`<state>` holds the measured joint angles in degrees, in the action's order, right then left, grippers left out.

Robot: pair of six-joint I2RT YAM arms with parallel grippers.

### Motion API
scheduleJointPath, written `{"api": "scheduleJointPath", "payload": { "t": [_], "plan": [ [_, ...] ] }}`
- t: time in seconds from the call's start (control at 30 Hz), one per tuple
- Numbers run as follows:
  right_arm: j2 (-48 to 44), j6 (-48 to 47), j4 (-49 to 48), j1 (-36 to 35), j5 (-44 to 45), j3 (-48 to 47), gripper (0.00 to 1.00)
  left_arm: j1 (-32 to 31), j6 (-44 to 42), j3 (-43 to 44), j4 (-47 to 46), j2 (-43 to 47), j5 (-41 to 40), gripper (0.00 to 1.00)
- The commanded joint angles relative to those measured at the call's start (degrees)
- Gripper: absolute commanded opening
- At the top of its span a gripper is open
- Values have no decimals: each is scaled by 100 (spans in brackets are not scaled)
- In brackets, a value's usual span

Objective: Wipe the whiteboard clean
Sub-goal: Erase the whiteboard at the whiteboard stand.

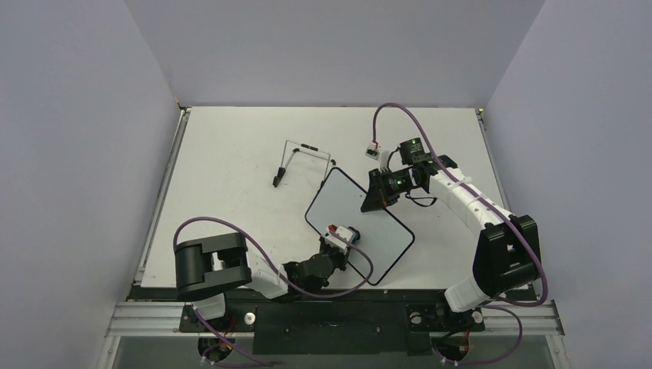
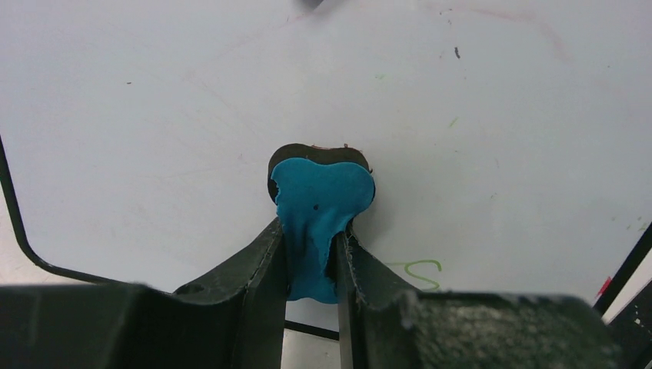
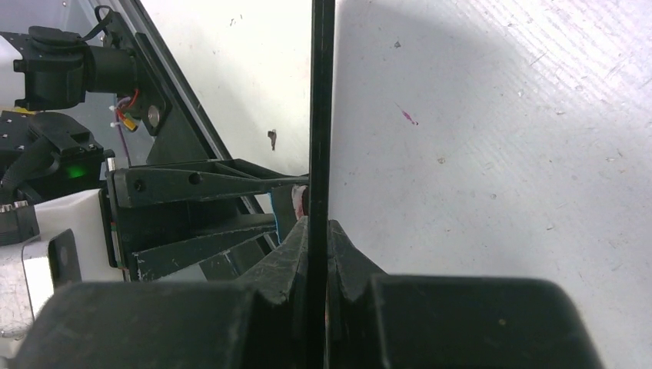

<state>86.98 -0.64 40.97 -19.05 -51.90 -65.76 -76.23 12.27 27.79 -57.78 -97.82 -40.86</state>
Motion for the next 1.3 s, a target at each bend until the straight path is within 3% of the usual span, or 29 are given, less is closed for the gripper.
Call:
{"api": "scheduleJointPath", "payload": {
  "t": [0.0,0.1,0.27,0.67,1.27],
  "plan": [
    [-314,350,-149,-89,-1276,-77,0,-62,-147,-51,-591,-92,114,0],
    [-325,380,-181,-90,-1271,-56,0,215,303,-163,-161,76,-392,0],
    [-334,400,-216,-95,-1270,-43,0,625,842,-575,243,665,-472,0],
    [-314,447,-349,-101,-1257,85,0,323,402,-827,-946,603,942,0],
    [-241,402,-428,-97,-1483,162,0,328,692,-982,-1347,377,1000,0]
  ]
}}
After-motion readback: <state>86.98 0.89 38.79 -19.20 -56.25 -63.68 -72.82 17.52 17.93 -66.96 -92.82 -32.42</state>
